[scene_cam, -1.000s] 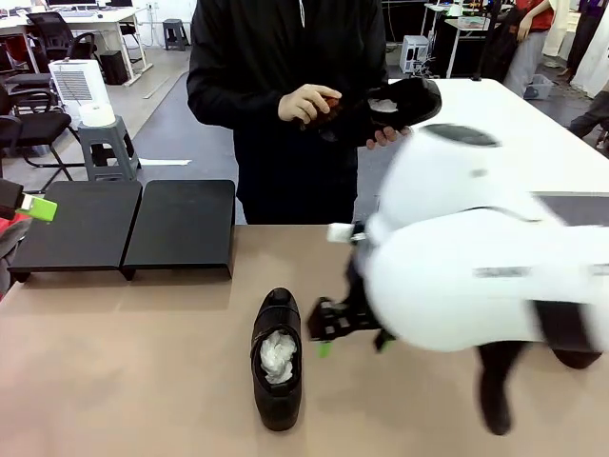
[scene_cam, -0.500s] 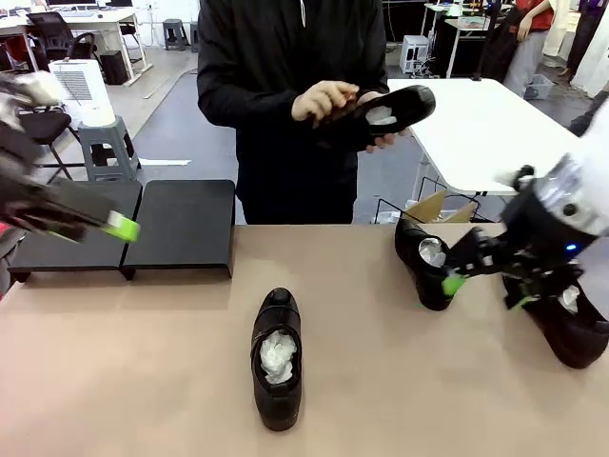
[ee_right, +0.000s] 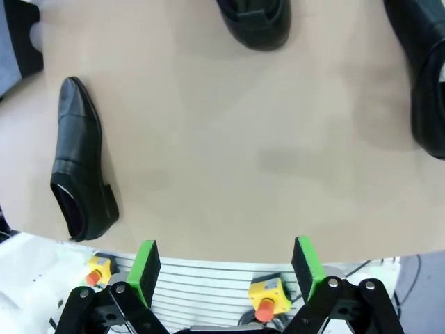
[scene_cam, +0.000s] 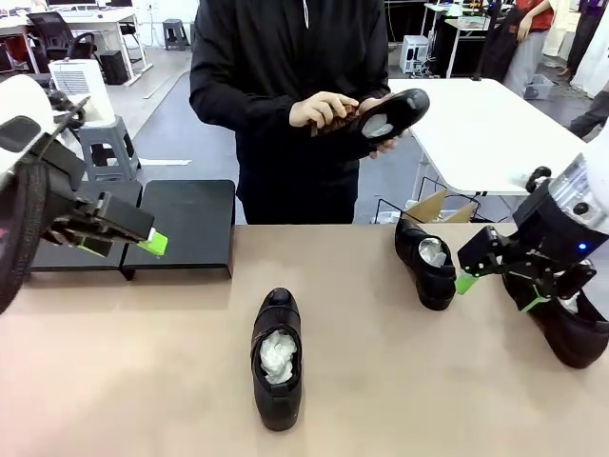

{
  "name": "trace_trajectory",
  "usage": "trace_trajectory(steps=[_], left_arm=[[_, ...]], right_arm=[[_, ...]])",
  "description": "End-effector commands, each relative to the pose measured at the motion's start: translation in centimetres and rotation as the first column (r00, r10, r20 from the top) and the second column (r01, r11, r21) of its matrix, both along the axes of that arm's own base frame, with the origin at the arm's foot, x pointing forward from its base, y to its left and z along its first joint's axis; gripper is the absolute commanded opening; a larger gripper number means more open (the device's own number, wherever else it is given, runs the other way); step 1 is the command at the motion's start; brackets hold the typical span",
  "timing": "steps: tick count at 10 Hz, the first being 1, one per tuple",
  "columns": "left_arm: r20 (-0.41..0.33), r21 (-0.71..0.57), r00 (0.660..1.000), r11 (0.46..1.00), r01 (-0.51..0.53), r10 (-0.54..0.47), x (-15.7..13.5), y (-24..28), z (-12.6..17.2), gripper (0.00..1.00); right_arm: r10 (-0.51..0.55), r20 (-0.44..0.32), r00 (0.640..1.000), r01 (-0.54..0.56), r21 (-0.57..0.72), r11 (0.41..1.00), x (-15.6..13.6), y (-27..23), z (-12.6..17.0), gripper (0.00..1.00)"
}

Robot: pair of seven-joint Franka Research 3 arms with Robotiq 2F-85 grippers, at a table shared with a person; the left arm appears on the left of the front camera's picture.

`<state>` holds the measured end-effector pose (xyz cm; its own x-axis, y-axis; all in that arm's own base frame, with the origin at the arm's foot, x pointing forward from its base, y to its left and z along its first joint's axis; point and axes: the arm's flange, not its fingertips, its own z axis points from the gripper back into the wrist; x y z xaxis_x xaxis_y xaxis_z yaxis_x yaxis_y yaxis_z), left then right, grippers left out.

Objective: Organize the shoes by placing them on the stand.
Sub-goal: Place the Shoe from the middle of the table onto the Shoes Stand.

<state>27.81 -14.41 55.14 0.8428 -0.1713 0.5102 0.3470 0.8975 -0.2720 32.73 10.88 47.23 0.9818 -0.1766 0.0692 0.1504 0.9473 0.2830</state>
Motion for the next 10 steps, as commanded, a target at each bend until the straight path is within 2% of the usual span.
trace_trajectory(steps=[1,2,4,5,6,7,8,9,10], left_arm=[[-0.063,0.049,0.996,0.997,-0.064,0.067,-2.3,-6.9,-2.9,1.00],[-0.065,0.066,0.996,0.997,-0.051,0.055,-3.2,-11.7,-5.5,1.00],[-0.182,0.027,0.970,0.987,-0.159,0.161,-3.6,-17.9,-9.0,1.00],[-0.237,0.022,0.946,0.974,-0.224,0.223,-3.5,-19.3,-10.3,1.00],[-0.234,0.070,0.930,0.959,-0.274,0.283,-2.6,-19.1,-11.0,1.00],[-0.188,0.059,0.971,0.988,-0.140,0.149,-6.1,-18.2,-10.2,1.00],[-0.188,0.059,0.971,0.988,-0.140,0.149,-6.1,-18.2,-10.2,1.00],[-0.239,0.064,0.948,0.977,-0.201,0.211,-4.7,-19.3,-12.0,1.00],[-0.252,0.113,0.951,0.981,-0.155,0.179,-3.9,-21.3,-12.3,1.00]], right_arm=[[0.005,0.006,1.000,-0.005,0.020,1.000,0.0,0.1,0.2,1.00],[0.005,0.006,1.000,-0.005,0.020,1.000,0.0,0.1,0.2,1.00],[0.005,0.006,1.000,-0.005,0.020,1.000,0.0,0.1,0.2,1.00],[0.005,0.006,1.000,-0.005,0.020,1.000,0.0,0.1,0.2,1.00],[0.005,0.006,1.000,-0.005,0.020,1.000,0.0,0.1,0.2,1.00],[0.005,0.006,1.000,-0.005,0.020,1.000,0.0,0.1,0.2,1.00],[0.005,0.006,1.000,-0.005,0.020,1.000,0.0,0.1,0.2,1.00],[0.005,0.006,1.000,-0.005,0.020,1.000,0.0,0.1,0.2,1.00],[0.005,0.006,1.000,-0.005,0.020,1.000,0.0,0.1,0.2,1.00]])
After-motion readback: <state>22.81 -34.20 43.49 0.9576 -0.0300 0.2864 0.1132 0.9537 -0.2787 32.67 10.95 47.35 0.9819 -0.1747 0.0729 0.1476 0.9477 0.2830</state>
